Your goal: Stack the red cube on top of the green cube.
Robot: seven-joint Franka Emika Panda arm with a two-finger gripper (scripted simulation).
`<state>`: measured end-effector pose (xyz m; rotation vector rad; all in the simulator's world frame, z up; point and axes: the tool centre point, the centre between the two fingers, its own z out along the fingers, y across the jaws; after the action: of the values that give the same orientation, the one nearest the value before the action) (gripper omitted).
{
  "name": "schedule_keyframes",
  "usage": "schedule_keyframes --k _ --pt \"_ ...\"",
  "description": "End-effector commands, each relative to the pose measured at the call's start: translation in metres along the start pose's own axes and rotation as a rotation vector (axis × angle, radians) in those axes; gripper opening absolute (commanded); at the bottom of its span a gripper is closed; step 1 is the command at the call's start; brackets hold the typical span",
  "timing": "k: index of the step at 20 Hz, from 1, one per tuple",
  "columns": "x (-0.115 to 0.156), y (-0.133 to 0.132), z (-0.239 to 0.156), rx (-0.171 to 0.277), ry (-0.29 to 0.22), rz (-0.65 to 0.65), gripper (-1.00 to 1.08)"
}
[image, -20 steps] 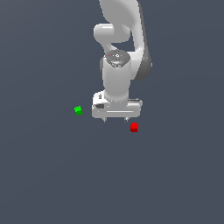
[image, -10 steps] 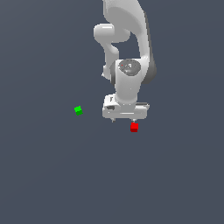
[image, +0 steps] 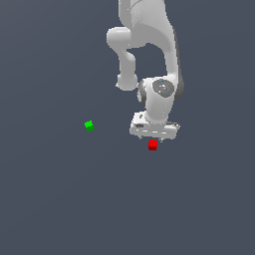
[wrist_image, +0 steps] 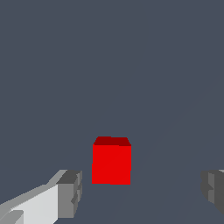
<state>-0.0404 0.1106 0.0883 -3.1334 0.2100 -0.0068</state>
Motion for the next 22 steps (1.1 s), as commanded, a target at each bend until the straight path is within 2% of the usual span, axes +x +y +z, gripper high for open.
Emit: schedule_keyframes --k 1,7,14,22 --pt "-0.004 -0.008 0.008 -0.001 -0.001 0.016 1.00" --pt "-0.008 -0.019 0.018 -0.002 -0.004 0.033 1.00" --pt "-0.009 -0.020 0.023 -0.002 -0.005 0.032 1.00" --pt "-0.009 -0.020 0.058 -0.002 -0.004 0.034 1.00"
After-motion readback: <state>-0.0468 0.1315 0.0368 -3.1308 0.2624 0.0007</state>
